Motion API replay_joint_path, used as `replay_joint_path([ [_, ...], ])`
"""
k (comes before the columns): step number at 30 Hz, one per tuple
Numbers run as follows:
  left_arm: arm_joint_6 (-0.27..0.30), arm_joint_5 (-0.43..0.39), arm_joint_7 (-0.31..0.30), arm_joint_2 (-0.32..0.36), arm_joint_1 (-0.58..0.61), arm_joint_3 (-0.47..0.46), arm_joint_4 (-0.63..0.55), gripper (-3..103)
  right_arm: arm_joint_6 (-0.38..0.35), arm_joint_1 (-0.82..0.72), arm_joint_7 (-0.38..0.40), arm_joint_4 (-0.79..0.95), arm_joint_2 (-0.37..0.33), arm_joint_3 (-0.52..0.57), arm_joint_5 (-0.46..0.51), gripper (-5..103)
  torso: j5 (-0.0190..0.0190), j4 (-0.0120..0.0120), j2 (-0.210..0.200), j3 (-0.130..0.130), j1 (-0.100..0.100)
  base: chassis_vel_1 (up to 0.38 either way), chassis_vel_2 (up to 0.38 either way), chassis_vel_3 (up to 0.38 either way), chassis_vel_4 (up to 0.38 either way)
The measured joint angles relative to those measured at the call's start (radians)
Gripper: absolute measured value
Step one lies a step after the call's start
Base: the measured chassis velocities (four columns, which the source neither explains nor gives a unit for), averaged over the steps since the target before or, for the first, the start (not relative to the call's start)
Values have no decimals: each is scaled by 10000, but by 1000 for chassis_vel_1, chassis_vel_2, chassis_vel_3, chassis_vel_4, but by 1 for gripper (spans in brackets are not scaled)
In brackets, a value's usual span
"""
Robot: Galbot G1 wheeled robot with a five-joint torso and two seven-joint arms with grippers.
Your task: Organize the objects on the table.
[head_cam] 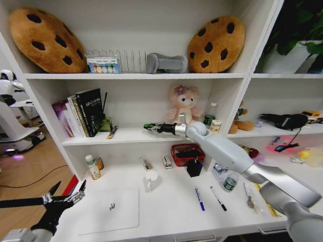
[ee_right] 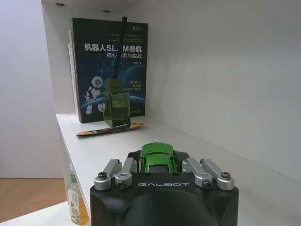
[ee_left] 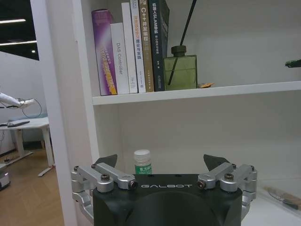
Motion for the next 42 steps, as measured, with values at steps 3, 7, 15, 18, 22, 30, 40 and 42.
replay_joint_path([
  [3,0,0,0,0,0,0,0,100,-45,38,40,-23,60,-101,-63,36,0,1,0,0,0,0,0,0,0],
  [7,0,0,0,0,0,0,0,100,-90,34,63,31,59,-167,-83,36,0,1,0,-1,0,0,0,0,0],
  [15,0,0,0,0,0,0,0,100,-99,-60,132,52,27,-295,-151,33,0,1,0,-1,0,0,0,0,0],
  [18,0,0,0,0,0,0,0,100,-87,-125,126,87,9,-292,-199,37,1,1,0,0,0,0,0,0,0],
  [22,0,0,0,0,0,0,0,100,-42,-141,122,119,8,-216,-176,53,0,1,0,0,-1,0,0,0,0],
  [30,0,0,0,0,0,0,0,100,208,-164,406,520,-86,258,196,86,0,3,0,0,-1,0,0,0,0],
  [40,0,0,1,1,0,1,-1,100,113,-3611,5230,5699,-2050,3478,932,100,3,4,0,-1,-1,0,0,0,0],
  [42,0,0,-1,0,0,0,-1,100,376,-4584,5669,6333,-2489,4081,568,100,8,-3,0,-1,-1,0,0,0,0],
])
